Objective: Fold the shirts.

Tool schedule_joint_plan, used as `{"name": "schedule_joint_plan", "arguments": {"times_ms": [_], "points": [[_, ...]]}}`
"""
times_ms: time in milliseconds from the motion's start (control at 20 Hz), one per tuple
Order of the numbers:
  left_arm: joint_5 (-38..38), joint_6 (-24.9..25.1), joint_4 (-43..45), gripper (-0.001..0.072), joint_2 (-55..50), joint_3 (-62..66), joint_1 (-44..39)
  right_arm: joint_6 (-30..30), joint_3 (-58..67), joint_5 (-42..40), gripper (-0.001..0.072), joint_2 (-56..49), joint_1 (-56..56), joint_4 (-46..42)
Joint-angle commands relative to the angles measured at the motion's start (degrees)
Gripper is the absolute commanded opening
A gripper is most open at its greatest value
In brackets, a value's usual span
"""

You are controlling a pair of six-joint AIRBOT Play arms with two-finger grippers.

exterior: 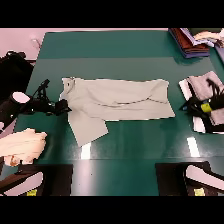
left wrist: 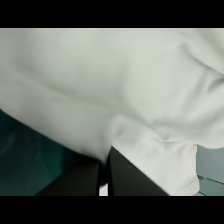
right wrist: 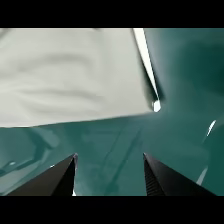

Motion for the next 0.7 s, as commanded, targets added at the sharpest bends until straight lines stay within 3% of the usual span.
{"name": "schedule_joint_plan", "arguments": {"times_ms": [0, 300, 350, 450, 550, 650], "points": [[-0.7, 0.3, -0.3, 0.0028, 0.0, 1.7, 0.0, -2.6, -8.8, -3.3, 0.0459, -3.5, -6.5, 5.4], [-0.9, -0.1, -0.4, 0.0028, 0.0, 1.7, 0.0, -5.0, -11.4, -19.1, 0.0413, -8.3, 0.5, 16.6], [-0.9, -0.1, -0.4, 0.0029, 0.0, 1.7, 0.0, -5.0, -11.2, -22.0, 0.0302, -8.3, 2.3, 17.1], [-0.9, -0.1, -0.4, 0.0028, 0.0, 1.7, 0.0, -5.0, -11.0, -25.4, 0.0206, -8.3, 5.1, 17.4], [-1.6, -0.4, -0.5, 0.0027, 0.5, 1.8, 0.0, -6.6, -11.0, -25.8, 0.0017, -7.8, 7.5, 17.4], [-2.9, -0.7, -0.2, 0.0027, 2.9, 3.5, 0.0, -9.3, -10.1, -25.1, 0.0015, -4.8, 9.1, 17.4]]}}
